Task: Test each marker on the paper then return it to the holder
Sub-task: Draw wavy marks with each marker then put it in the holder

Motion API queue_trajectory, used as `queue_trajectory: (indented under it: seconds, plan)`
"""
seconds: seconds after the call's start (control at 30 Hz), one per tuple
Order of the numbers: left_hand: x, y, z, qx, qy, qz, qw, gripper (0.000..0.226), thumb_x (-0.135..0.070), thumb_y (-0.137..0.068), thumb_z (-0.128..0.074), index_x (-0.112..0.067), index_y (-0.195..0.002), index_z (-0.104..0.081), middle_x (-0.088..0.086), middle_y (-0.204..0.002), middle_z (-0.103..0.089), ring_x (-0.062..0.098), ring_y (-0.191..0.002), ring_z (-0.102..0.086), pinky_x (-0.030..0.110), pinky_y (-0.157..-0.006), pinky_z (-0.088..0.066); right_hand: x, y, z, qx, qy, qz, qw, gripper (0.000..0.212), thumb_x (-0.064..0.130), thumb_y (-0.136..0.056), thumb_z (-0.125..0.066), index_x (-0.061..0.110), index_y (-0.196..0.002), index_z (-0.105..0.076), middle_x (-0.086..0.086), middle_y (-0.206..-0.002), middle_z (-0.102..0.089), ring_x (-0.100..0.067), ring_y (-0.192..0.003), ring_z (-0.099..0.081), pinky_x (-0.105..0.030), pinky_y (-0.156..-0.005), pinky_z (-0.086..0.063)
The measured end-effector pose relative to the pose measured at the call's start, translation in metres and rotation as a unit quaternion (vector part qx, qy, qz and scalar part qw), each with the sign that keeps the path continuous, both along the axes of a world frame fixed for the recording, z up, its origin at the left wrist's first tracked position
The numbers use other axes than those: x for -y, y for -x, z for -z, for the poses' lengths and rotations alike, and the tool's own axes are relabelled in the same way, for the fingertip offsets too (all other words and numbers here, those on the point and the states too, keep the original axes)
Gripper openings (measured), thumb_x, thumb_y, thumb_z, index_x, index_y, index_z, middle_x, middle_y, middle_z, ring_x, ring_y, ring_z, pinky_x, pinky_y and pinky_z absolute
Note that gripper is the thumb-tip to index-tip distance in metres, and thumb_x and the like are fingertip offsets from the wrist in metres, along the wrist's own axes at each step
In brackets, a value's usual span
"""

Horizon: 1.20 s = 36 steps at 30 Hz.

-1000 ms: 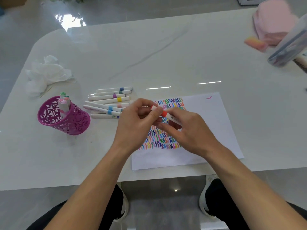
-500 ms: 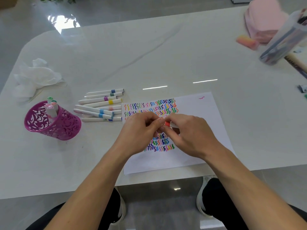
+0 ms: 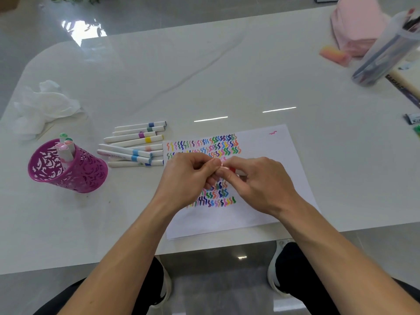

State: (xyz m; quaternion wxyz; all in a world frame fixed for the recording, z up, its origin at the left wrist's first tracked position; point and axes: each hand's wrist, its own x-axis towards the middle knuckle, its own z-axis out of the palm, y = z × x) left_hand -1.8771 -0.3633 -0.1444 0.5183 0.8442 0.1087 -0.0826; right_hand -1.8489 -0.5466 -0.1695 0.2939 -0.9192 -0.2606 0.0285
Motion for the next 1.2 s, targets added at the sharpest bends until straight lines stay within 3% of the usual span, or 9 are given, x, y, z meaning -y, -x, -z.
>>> queue_trajectory:
  seconds: [0.2,0.3,0.47,0.6,0.67,0.77,0.83,0.97,1.2]
  plan:
    - [-0.005,-0.002,0.004,0.039,-0.066,-0.085,0.993,0.018,-0.034,-0.098,-0.063,-0.034,-0.081,-0.068,-0.011,-0.07,-0.072,0.003,-0.064,-0.067,0.03,-0.068,-0.059,0.008,-0.01,0.0,-0.153,-0.12,0.058,0.979,0.018,0.026,-0.105,-0.048,0.035,-0.11,-0.033,0.003,-0.072,-0.056,-0.012,-0.054,-0.051,-0.038,-0.054,-0.041]
    - [-0.008,-0.003,0.009,0.048,-0.138,-0.075,0.986,0.012,-0.037,-0.097,-0.063,-0.036,-0.085,-0.066,-0.014,-0.073,-0.069,0.002,-0.07,-0.065,0.025,-0.064,-0.054,0.01,-0.017,-0.003,-0.221,-0.203,0.097,0.949,0.021,0.012,-0.105,-0.047,0.032,-0.1,-0.051,0.001,-0.092,-0.071,-0.007,-0.061,-0.059,-0.027,-0.057,-0.049]
    - [-0.005,0.002,0.018,0.059,-0.23,-0.003,0.971,0.02,-0.038,-0.099,-0.061,-0.036,-0.118,-0.068,-0.021,-0.068,-0.056,-0.003,-0.069,-0.057,0.015,-0.066,-0.039,0.009,-0.026,0.0,-0.344,-0.41,0.131,0.835,0.044,-0.005,-0.097,-0.039,0.017,-0.108,-0.075,-0.012,-0.099,-0.078,-0.028,-0.082,-0.072,-0.036,-0.072,-0.062]
    - [-0.006,0.004,0.023,0.063,-0.262,0.018,0.963,0.03,-0.038,-0.1,-0.059,-0.036,-0.129,-0.065,-0.016,-0.09,-0.059,0.001,-0.075,-0.05,0.021,-0.078,-0.038,0.01,-0.025,0.009,-0.286,-0.378,0.123,0.872,0.016,0.021,-0.093,-0.075,0.025,-0.107,-0.07,0.005,-0.087,-0.073,-0.014,-0.079,-0.069,-0.028,-0.069,-0.059]
    - [-0.007,0.004,0.024,0.068,-0.265,0.022,0.962,0.027,-0.036,-0.1,-0.059,-0.034,-0.126,-0.068,-0.012,-0.098,-0.063,-0.001,-0.075,-0.048,0.021,-0.079,-0.037,0.008,-0.023,0.009,-0.253,-0.354,0.138,0.89,0.011,0.037,-0.095,-0.07,0.026,-0.095,-0.073,0.005,-0.079,-0.07,-0.013,-0.069,-0.064,-0.027,-0.062,-0.054]
    - [-0.007,0.004,0.027,0.062,-0.263,0.029,0.962,0.025,-0.033,-0.101,-0.058,-0.031,-0.123,-0.069,-0.009,-0.101,-0.064,0.008,-0.086,-0.052,0.022,-0.08,-0.04,0.004,-0.02,0.011,-0.237,-0.339,0.141,0.899,0.017,0.025,-0.102,-0.057,0.023,-0.096,-0.073,-0.004,-0.073,-0.07,-0.017,-0.061,-0.062,-0.03,-0.056,-0.052]
    - [-0.007,0.004,0.028,0.056,-0.267,0.032,0.961,0.025,-0.033,-0.101,-0.057,-0.031,-0.123,-0.069,-0.011,-0.096,-0.058,0.01,-0.088,-0.052,0.022,-0.079,-0.038,0.002,-0.017,0.012,-0.239,-0.341,0.139,0.899,0.004,0.019,-0.098,-0.063,0.021,-0.101,-0.064,-0.009,-0.072,-0.072,-0.018,-0.06,-0.063,-0.031,-0.054,-0.054]
    - [-0.007,0.003,0.03,0.05,-0.275,0.03,0.96,0.022,-0.032,-0.101,-0.056,-0.029,-0.119,-0.069,-0.013,-0.095,-0.055,0.009,-0.088,-0.051,0.023,-0.077,-0.037,-0.001,-0.013,0.019,-0.223,-0.327,0.168,0.903,0.02,0.025,-0.082,-0.072,0.016,-0.087,-0.055,-0.012,-0.073,-0.071,-0.02,-0.059,-0.065,-0.031,-0.051,-0.053]
    - [-0.007,0.003,0.03,0.04,-0.271,0.02,0.962,0.017,-0.031,-0.102,-0.056,-0.027,-0.112,-0.069,-0.01,-0.104,-0.062,0.009,-0.089,-0.052,0.022,-0.076,-0.037,0.001,-0.013,0.026,-0.188,-0.286,0.2,0.918,0.027,0.024,-0.086,-0.077,0.013,-0.081,-0.053,-0.013,-0.076,-0.071,-0.038,-0.071,-0.068,-0.054,-0.06,-0.056]
